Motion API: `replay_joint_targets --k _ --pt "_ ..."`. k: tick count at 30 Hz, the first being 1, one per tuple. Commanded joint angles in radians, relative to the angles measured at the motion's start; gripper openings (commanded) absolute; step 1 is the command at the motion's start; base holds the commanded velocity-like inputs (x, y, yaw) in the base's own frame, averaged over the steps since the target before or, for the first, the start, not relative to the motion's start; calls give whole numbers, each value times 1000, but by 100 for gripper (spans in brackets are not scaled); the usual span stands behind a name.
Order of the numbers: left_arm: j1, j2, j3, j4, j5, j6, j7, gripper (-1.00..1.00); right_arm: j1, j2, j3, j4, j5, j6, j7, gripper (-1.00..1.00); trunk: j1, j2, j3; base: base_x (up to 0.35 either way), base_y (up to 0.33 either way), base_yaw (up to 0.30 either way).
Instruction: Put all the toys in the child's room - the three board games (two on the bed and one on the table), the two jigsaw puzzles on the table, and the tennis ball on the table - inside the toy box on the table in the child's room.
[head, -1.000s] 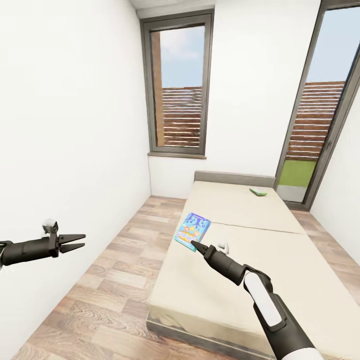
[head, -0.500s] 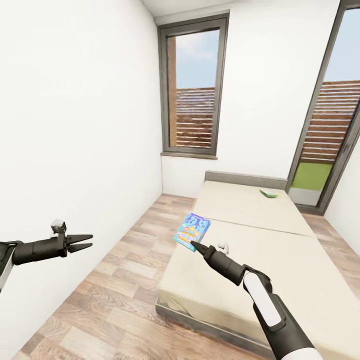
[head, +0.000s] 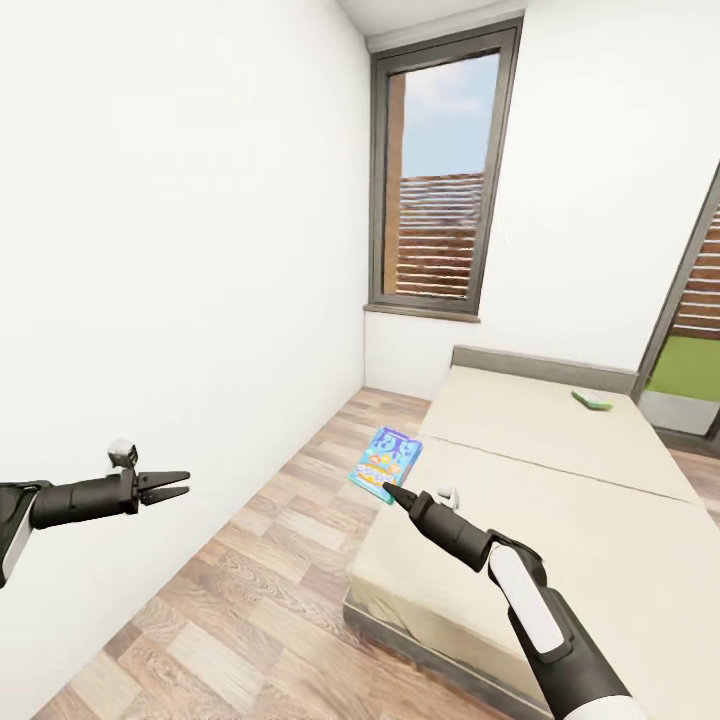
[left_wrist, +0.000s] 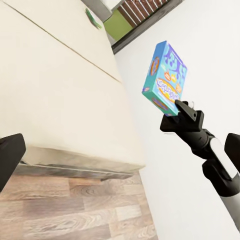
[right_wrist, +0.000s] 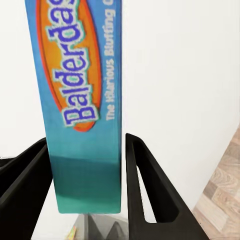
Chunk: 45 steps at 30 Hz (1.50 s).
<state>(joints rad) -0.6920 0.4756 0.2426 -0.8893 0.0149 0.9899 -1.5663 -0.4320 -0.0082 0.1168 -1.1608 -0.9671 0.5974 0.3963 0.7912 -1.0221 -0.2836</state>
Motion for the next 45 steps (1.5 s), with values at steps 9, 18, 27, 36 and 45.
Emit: replay_joint_targets --k 9,18,27,36,45 --pt "0 -4 0 0 -3 9 -4 100 -1 -1 0 0 -7 4 -1 -100 0 -1 -1 -115 -229 288" --pt "0 -9 -12 -5 -3 9 -4 100 -1 -1 0 0 -6 4 -1 -100 0 -1 -1 -135 -272 289" --pt "0 -9 -62 -6 -2 10 -4 100 -1 -3 0 0 -5 4 -1 -100 0 -1 -1 -99 -189 289" --pt "0 -13 -65 -53 -1 13 -4 100 -1 -4 0 0 -5 4 -1 -100 -27 48 21 -5 -8 289" --pt "0 -26 -66 -62 -3 13 -4 100 -1 -4 0 0 -5 4 -1 -100 -61 111 49 0 0 288"
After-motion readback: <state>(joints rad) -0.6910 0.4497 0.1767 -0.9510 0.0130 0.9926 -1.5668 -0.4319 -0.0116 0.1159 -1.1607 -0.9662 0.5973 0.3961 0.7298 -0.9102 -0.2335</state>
